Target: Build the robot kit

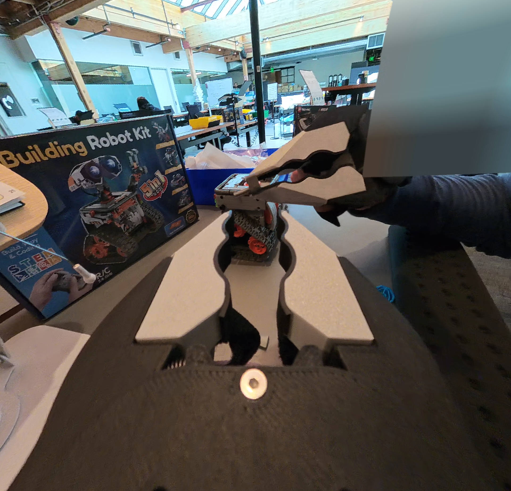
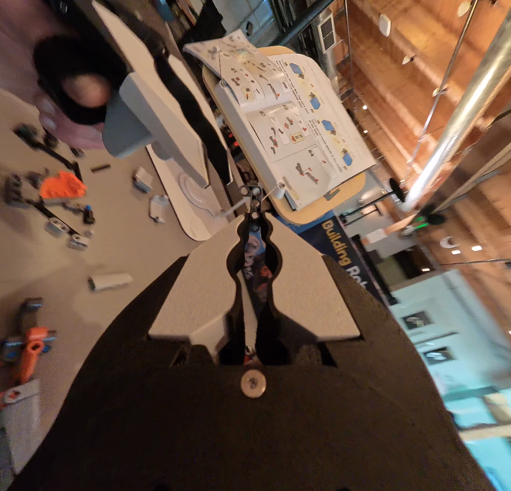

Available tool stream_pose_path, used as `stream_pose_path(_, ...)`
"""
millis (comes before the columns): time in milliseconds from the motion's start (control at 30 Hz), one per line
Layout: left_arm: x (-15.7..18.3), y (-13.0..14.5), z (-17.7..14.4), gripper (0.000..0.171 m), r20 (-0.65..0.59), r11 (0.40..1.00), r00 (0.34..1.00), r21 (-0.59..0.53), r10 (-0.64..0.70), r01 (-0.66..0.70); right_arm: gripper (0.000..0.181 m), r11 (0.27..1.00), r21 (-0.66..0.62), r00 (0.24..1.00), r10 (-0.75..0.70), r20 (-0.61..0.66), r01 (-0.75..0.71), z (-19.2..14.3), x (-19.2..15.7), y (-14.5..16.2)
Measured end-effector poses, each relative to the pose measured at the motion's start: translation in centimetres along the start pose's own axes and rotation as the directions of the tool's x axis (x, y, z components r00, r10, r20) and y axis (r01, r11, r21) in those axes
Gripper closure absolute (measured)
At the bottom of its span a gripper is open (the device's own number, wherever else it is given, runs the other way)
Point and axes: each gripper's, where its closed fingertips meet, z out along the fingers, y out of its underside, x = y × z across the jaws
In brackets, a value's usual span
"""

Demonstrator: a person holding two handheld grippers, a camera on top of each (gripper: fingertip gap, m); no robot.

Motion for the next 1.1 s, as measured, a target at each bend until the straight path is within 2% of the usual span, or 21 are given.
stream_pose_path(100, 0.3, 0.1, 0.3, 0.144, 0.007, 1.0, 1.0, -0.004, -0.013, 0.013, 0.176, 0.984, -0.042, 0.984, -0.173, -0.037, 0.172, 0.2, -0.7, 0.1)
stream_pose_path(200, 0.3, 0.3, 0.6, 0.145, 0.016, 1.0, 1.0, -0.015, -0.019, 0.019, 0.176, 0.965, -0.053, 0.965, -0.258, -0.05, 0.255, 0.3, -1.4, 0.1)
stream_pose_path(300, 0.2, 0.8, 0.7, 0.162, 0.032, 0.999, 0.999, -0.039, -0.019, 0.02, 0.176, 0.944, -0.055, 0.942, -0.329, -0.069, 0.325, 0.4, -1.9, -0.4)
stream_pose_path(400, 0.3, 0.8, 0.5, 0.165, 0.017, 0.999, 1.0, -0.029, -0.014, 0.014, 0.176, 0.939, -0.052, 0.937, -0.343, -0.072, 0.34, 0.3, -2.0, -0.6)
stream_pose_path(467, 0.3, 1.0, 0.5, 0.166, 0.012, 0.999, 1.0, -0.047, 0.013, -0.012, 0.174, 0.954, -0.014, 0.953, -0.301, -0.023, 0.301, 0.1, -2.4, -0.6)
stream_pose_path(567, 1.0, 1.6, 0.3, 0.166, -0.043, 0.995, 0.998, -0.09, 0.047, -0.051, 0.164, 0.987, 0.079, 0.98, -0.15, 0.127, 0.141, -1.4, -2.9, -0.8)
stream_pose_path(667, 2.0, 2.5, -0.2, 0.166, -0.113, 0.986, 0.991, -0.145, 0.066, -0.082, 0.164, 0.998, 0.024, 0.969, 0.056, 0.242, -0.064, -2.6, -2.3, 1.1)
stream_pose_path(767, 5.0, 4.7, -0.4, 0.165, -0.266, 0.965, 0.962, -0.228, 0.068, -0.132, 0.163, 0.959, -0.049, 0.876, 0.276, 0.396, -0.28, -3.8, -3.6, 2.9)
stream_pose_path(867, 7.6, 8.1, -0.6, 0.166, -0.39, 0.91, 0.913, -0.326, 0.117, -0.256, 0.162, 0.907, -0.152, 0.748, 0.411, 0.521, -0.393, -4.9, -6.2, 4.4)
stream_pose_path(933, 8.6, 10.2, -0.9, 0.166, -0.453, 0.868, 0.881, -0.373, 0.137, -0.327, 0.162, 0.894, -0.206, 0.69, 0.439, 0.575, -0.397, -5.7, -8.1, 5.2)
stream_pose_path(1033, 9.2, 11.3, -1.0, 0.165, -0.487, 0.851, 0.864, -0.396, 0.123, -0.345, 0.159, 0.889, -0.264, 0.616, 0.451, 0.646, -0.374, -6.5, -10.8, 5.5)
stream_pose_path(1100, 8.9, 11.6, -0.8, 0.165, -0.48, 0.846, 0.868, -0.406, 0.124, -0.346, 0.152, 0.894, -0.292, 0.608, 0.447, 0.656, -0.341, -6.4, -11.9, 6.0)
